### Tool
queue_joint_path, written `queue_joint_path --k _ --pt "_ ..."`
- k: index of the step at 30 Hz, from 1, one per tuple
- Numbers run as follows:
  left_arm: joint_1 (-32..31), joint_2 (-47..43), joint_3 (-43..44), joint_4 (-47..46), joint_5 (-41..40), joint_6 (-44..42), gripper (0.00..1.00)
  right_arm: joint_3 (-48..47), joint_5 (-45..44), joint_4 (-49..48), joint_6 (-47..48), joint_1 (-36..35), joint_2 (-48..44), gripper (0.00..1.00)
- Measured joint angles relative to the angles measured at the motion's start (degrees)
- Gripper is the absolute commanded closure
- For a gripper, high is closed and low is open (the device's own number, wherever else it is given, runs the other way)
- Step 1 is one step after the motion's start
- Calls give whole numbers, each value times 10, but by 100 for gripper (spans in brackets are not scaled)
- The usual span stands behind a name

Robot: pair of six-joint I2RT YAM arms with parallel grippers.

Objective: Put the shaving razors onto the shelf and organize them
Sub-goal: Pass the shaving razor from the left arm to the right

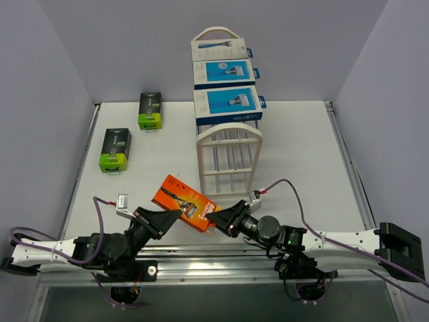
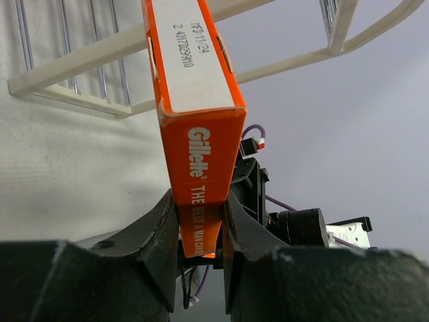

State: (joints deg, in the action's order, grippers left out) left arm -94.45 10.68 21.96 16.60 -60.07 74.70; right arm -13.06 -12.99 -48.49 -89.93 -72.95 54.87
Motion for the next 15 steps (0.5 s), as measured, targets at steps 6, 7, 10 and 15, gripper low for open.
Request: queue_joint_path --k 6,7,10,15 --pt "0 -13 0 43 15 12 51 14 14 8 7 14 -27 100" --pt "0 -15 0 57 17 12 47 18 15 8 9 17 -33 100" --pt "0 -23 3 111 18 31 30 28 19 13 15 27 -48 100" --pt "0 -23 40 256 17 99 26 33 31 45 26 46 -71 100"
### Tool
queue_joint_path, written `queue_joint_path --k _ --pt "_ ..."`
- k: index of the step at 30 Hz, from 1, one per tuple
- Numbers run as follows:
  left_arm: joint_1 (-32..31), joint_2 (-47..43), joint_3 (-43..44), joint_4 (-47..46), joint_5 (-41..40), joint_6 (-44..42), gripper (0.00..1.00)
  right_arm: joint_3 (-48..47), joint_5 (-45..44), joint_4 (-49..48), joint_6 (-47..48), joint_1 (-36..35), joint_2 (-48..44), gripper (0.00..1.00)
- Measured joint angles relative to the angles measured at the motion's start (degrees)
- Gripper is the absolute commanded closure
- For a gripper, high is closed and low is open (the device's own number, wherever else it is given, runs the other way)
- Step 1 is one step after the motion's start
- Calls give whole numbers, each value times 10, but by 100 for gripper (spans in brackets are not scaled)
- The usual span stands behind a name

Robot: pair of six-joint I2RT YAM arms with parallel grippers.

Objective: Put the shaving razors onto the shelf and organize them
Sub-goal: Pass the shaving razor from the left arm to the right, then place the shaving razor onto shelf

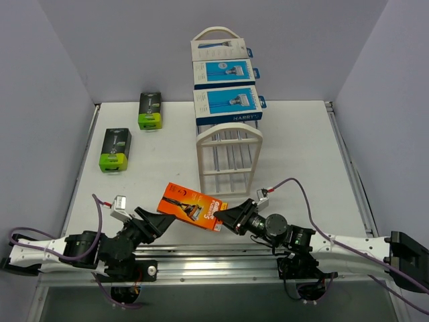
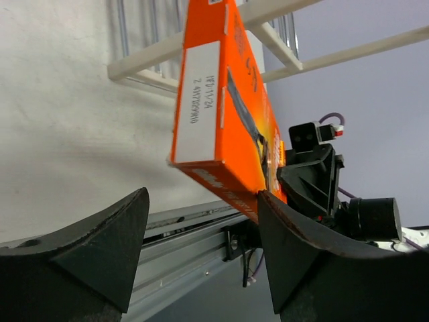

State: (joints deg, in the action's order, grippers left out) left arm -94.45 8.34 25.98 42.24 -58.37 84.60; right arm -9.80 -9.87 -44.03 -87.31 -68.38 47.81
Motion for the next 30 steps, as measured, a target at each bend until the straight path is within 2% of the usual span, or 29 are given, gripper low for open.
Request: queue_joint_path --k 8,13,19,26,30 --pt "0 -34 40 154 -12 66 26 0 35 80 26 44 -49 100" --pt "0 -62 64 186 -26 63 26 -24 43 219 65 69 -111 100" --pt "0 -65 80 213 -32 60 26 -99 39 363 134 73 -149 100" --pt "0 -68 104 236 -41 47 26 -167 59 398 225 77 -134 100" --pt "0 -72 122 236 -50 22 26 -206 90 370 262 77 -97 100"
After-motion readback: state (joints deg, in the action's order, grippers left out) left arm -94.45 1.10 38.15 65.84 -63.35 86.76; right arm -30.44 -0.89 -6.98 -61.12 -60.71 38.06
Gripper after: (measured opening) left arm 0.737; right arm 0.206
